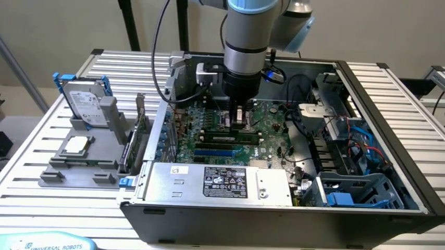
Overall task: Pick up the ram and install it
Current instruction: 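Press down the ram until it locks into place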
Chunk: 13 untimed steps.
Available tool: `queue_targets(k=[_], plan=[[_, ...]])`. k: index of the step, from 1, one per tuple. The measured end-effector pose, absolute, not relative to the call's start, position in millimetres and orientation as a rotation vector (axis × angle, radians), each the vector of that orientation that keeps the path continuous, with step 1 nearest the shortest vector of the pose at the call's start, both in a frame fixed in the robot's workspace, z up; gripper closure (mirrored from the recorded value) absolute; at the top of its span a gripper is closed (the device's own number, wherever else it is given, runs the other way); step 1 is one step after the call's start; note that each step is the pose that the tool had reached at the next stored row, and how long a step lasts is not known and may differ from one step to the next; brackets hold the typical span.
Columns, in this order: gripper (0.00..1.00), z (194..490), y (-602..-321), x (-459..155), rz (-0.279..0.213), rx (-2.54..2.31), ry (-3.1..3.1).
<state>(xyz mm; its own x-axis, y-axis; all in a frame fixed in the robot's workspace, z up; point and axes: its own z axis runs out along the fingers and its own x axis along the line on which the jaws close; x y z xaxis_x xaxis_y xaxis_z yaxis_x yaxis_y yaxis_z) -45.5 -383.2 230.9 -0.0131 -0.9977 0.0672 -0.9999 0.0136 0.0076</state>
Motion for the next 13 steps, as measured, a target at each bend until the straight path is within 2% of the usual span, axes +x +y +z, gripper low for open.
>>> queue_targets(k=[9, 13], plan=[[0.89, 225.1, -383.3, -46.5, 0.065, 2.168, -2.197], [0.89, 236.0, -383.1, -46.6, 0.063, 2.168, -2.198]])
